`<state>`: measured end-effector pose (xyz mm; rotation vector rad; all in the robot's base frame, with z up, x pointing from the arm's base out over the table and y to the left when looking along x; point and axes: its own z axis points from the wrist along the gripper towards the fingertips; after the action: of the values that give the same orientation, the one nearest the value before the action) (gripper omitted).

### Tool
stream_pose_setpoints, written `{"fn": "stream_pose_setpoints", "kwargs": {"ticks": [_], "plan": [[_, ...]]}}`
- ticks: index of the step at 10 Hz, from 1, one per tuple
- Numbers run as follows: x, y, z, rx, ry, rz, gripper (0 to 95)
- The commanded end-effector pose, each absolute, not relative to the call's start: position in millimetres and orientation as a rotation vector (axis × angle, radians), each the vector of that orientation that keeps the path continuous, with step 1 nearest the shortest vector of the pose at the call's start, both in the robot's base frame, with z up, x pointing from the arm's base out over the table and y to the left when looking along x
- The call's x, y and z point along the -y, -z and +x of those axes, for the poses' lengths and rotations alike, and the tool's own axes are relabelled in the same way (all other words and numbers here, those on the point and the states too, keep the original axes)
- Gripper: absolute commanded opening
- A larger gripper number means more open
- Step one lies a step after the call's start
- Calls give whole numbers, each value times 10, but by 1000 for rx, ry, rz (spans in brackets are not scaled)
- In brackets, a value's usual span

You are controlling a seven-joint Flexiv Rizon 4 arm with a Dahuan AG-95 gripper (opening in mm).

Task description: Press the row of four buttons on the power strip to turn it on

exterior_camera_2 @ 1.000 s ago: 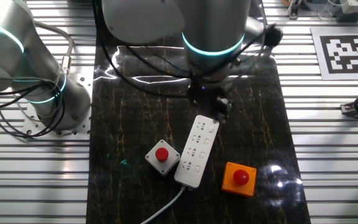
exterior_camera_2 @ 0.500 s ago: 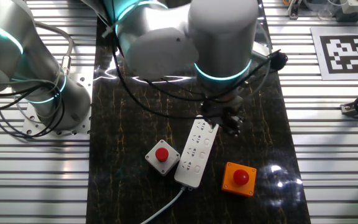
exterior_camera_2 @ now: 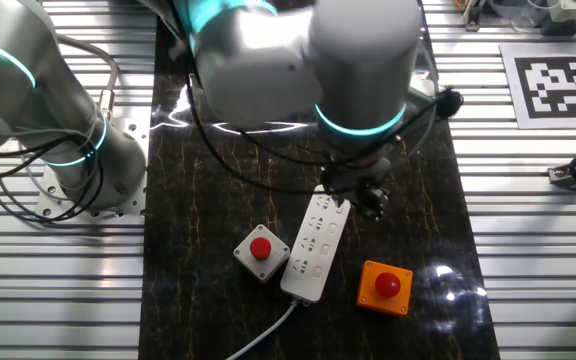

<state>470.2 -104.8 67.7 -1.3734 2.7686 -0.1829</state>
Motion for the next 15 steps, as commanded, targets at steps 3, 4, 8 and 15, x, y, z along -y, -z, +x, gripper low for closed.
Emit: {"fn": "stream_pose_setpoints", "kwargs": {"ticks": [3, 4, 8, 15], "plan": [[1057, -583, 4704, -2772, 151, -1363, 380], [1059, -564, 4709, -2773, 154, -1365, 380], [1004, -451, 4725, -2778, 158, -1358, 380], [985, -350, 4740, -2775, 180, -1357, 380]]}}
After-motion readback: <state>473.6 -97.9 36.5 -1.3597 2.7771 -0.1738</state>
